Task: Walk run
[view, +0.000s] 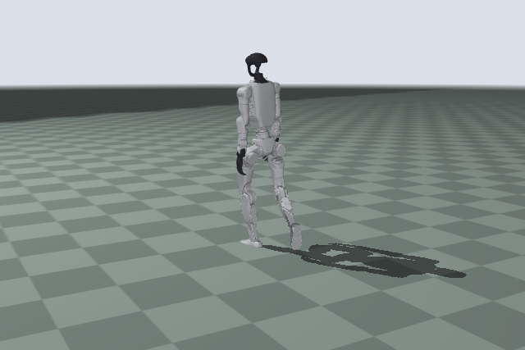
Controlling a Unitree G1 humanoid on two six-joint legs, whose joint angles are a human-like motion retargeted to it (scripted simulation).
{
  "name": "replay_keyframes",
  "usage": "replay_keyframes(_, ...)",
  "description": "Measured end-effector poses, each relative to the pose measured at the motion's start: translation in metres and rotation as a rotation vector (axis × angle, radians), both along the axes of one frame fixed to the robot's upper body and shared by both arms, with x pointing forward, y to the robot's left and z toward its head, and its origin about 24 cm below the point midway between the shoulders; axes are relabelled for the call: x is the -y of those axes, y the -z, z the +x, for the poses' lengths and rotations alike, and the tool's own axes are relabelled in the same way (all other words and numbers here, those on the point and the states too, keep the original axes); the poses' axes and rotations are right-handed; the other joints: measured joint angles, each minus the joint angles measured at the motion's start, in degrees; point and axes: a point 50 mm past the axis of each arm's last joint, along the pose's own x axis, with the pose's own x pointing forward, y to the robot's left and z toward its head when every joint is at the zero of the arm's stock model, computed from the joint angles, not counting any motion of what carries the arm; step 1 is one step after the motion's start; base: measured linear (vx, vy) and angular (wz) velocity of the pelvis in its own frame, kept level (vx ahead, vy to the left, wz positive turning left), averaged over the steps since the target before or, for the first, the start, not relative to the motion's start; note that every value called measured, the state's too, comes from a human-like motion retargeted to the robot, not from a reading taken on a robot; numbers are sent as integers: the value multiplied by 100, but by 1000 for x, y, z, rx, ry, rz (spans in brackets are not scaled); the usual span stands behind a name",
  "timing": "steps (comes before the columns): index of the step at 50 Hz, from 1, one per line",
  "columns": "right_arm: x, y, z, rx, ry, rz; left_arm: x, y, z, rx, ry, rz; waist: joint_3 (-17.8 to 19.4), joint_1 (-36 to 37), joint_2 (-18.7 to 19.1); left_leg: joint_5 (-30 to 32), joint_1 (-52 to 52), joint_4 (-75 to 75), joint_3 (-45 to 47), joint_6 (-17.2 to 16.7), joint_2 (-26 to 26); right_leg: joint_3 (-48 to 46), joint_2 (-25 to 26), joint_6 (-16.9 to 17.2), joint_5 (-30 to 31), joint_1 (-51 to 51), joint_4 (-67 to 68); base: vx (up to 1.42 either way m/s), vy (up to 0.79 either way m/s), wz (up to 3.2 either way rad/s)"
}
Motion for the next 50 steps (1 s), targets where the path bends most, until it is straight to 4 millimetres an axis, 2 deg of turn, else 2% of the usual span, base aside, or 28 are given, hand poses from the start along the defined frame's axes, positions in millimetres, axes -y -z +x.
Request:
replay_keyframes(3,1,5,-30,-87,2,-44,-9,-12,63,177,11,-9,-31,-356,-61,-20,558,-571,-14,59,-214,265,-223,506,-586,-1460,778,103,-1,13)
replay_keyframes(5,3,7,-50,-145,25,-49,-16,-25,103,301,31,-8,-60,-722,-139,-45,838,-854,-121,171,-446,429,-231,856,-861,-2274,553,91,-4,79)
replay_keyframes(10,5,7,-100,-295,100,-3,-38,-73,187,582,77,17,-69,-1578,-297,-446,1585,-1130,-622,328,-940,537,-632,1264,-1355,-3371,-2045,98,-13,90)
replay_keyframes(13,0,7,-120,-355,152,24,-51,-104,222,711,109,31,-14,-1914,-445,-707,2197,-1269,-850,368,-1149,981,-644,1517,-1519,-3695,-3840,85,-21,73)
replay_keyframes(15,-3,6,-131,-381,196,48,-52,-119,235,772,136,31,-44,-2058,-431,-800,2560,-1320,-902,328,-1099,1129,-705,1778,-1572,-3896,-4421,106,-28,68)
replay_keyframes(17,-3,4,-139,-398,234,74,-49,-123,239,812,147,24,-141,-2039,-445,-692,2776,-1212,-962,195,-1110,1175,-709,1610,-1612,-4046,-4158,126,-34,31)
replay_keyframes(18,-3,4,-140,-404,246,82,-46,-122,238,825,143,19,-228,-2008,-444,-524,2813,-1118,-948,98,-1102,1252,-691,1381,-1694,-4124,-3839,125,-36,7)
replay_keyframes(20,-5,5,-140,-406,257,85,-42,-112,226,802,132,3,-392,-2065,-528,120,2938,-858,-853,-61,-1162,533,-965,1039,-1211,-4086,-3465,134,-40,8)
replay_keyframes(22,-7,4,-144,-412,281,84,-34,-86,195,693,140,-25,-384,-2043,-680,1415,3110,-310,-356,22,-1169,1342,-930,1067,-969,-3836,-3116,148,-34,26)
replay_keyframes(23,-9,4,-145,-410,302,85,-26,-72,176,633,145,-40,-396,-2056,-658,2028,3028,190,70,212,-947,1329,-1078,1026,-1078,-3708,-2867,140,-26,19)
replay_keyframes(25,-7,6,-134,-374,315,80,-10,-48,142,525,121,-53,-375,-1723,-946,2707,2665,1378,816,640,-1071,1625,-1186,893,-1479,-3271,-2771,106,-20,-56)
replay_keyframes(27,-5,7,-116,-321,288,73,-1,-27,105,384,82,-39,-197,-1463,-1155,2223,2295,2703,1250,874,-886,1615,-1093,747,-1735,-2661,-2872,107,-37,-64)
replay_keyframes(28,-3,8,-105,-295,265,65,1,-19,85,307,67,-31,-139,-1386,-1183,1816,2026,3281,1385,874,-655,1522,-1018,711,-1829,-2381,-2948,109,-36,-17)
replay_keyframes(30,3,8,-79,-231,220,39,7,-7,45,160,50,-24,-76,-1204,-1295,1444,1331,3952,1639,872,-490,1429,-1019,728,-1888,-1918,-3226,99,-20,8)
replay_keyframes(32,9,6,-45,-135,180,7,14,0,9,42,38,-9,-8,-1025,-1334,1292,577,3920,1496,608,-769,1272,-956,745,-1857,-1497,-3595,86,-12,1)
replay_keyframes(35,18,-4,8,23,131,-34,16,3,-46,-121,28,7,47,-745,-1269,966,-213,3047,1418,222,-916,833,-655,655,-1900,-887,-4077,102,-22,-34)
replay_keyframes(38,23,-21,62,179,102,-51,18,-1,-93,-265,19,-9,138,-446,-948,828,-742,1594,1297,-155,-721,670,-99,643,-2046,-211,-4524,88,-15,-61)
replay_keyframes(40,23,-34,92,276,84,-57,18,-5,-119,-342,-6,-10,206,-284,-726,883,-962,440,836,-446,-729,752,302,607,-2207,226,-4712,106,-12,-62)
replay_keyframes(43,25,-56,130,406,64,-69,18,-10,-139,-412,-63,2,328,-84,-612,810,-1263,-925,-1,-752,-764,861,575,567,-2476,869,-4904,109,-8,-60)
replay_keyframes(45,24,-65,144,456,58,-75,18,-12,-146,-441,-99,7,359,66,-580,886,-1415,-1305,47,-979,-670,1105,673,589,-2569,1169,-4852,124,-5,-60)
replay_keyframes(48,17,-65,146,466,57,-59,15,-10,-137,-432,-126,6,285,26,-546,754,-1484,-772,259,-463,-678,1263,753,847,-2189,1445,-4613,98,-3,-14)
replay_keyframes(50,10,-52,127,410,57,-31,11,-8,-128,-415,-118,7,113,45,-496,937,-1409,-358,275,-348,-565,1186,806,1069,-1377,1620,-4378,146,3,-40)
